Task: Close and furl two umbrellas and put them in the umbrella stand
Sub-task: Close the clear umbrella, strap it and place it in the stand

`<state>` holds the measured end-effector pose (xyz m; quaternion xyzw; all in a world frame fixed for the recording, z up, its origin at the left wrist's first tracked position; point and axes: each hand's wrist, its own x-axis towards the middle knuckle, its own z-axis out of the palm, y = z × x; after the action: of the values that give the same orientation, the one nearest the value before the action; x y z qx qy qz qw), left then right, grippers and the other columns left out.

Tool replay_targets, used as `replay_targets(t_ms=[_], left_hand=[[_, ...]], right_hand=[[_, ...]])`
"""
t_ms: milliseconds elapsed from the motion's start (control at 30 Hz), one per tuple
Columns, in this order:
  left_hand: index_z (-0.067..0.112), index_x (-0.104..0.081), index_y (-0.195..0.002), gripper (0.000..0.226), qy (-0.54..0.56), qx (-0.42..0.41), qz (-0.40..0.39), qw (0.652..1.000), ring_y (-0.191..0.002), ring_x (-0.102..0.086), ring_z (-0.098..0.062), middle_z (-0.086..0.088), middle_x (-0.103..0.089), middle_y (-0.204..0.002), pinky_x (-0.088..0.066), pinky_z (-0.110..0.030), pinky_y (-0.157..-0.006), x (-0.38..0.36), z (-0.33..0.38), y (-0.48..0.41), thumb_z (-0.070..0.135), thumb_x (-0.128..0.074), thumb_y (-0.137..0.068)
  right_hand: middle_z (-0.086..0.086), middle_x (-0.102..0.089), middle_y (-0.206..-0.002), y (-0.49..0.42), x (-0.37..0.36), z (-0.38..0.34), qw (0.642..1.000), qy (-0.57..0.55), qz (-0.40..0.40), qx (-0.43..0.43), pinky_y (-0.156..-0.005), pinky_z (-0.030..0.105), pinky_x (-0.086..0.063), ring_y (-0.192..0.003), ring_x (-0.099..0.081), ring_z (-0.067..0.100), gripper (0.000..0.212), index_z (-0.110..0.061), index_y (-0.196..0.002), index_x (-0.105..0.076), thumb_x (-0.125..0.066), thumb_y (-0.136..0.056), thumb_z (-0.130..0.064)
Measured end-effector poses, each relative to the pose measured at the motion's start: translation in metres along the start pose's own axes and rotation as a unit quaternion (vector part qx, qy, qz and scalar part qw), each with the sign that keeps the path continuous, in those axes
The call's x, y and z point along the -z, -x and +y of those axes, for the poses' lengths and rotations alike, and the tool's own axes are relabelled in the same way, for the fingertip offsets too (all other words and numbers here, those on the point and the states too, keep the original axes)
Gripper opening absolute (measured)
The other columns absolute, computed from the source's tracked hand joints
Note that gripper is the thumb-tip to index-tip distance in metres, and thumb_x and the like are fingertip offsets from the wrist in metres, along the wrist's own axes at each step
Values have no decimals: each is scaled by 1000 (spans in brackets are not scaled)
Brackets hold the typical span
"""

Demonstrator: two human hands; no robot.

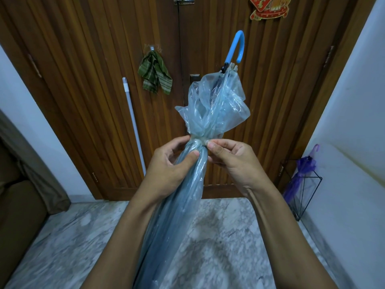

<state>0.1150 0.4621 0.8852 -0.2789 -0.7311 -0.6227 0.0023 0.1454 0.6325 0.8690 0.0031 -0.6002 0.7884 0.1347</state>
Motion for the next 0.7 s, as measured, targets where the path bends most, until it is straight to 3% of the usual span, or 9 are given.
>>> replay_targets(t_ms=[133, 333, 433, 567, 700], left_hand=[[40, -62, -109, 30, -51, -35, 8, 998, -101, -64, 6, 22, -71, -102, -47, -8, -82, -2, 1, -1, 18, -68, -89], [26, -63, -121, 34, -60, -58, -3, 997, -100, -66, 3, 14, -71, -108, -51, -12, -84, -5, 0, -4, 15, -67, -90], [27, -61, -120, 34, -39, -61, -3, 997, -101, -65, 6, 16, -69, -108, -48, -8, -82, -7, 0, -4, 13, -67, -90], [25, -61, -121, 33, -30, -56, -9, 998, -104, -63, 7, 17, -68, -110, -46, -7, -84, -8, -6, -3, 15, -67, -90], [29, -62, -122, 34, -22, -59, -28, 998, -106, -65, 4, 18, -71, -111, -49, -12, -87, -7, -9, -4, 14, -65, -92]], right_hand=[[8, -79, -89, -1, 1, 2, 1000, 2, 6, -4, -81, 24, -60, -81, -74, 13, 29, -4, -98, -71, -74, -75, -21], [7, -78, -89, -1, 3, 4, 1000, -15, -6, -20, -85, 28, -58, -79, -72, 12, 30, -6, -99, -69, -74, -74, -24], [3, -77, -85, 0, 0, 6, 996, -80, -9, -34, -82, 28, -55, -72, -71, 9, 39, -9, -110, -55, -72, -76, -21], [10, -76, -106, -1, 2, 4, 993, -89, -48, -53, -88, 31, -58, -93, -73, 18, 55, -6, -133, -48, -69, -83, -19], [10, -75, -108, 0, 2, 7, 994, -58, -72, -53, -90, 29, -55, -100, -72, 18, 48, 2, -131, -56, -62, -90, -22]])
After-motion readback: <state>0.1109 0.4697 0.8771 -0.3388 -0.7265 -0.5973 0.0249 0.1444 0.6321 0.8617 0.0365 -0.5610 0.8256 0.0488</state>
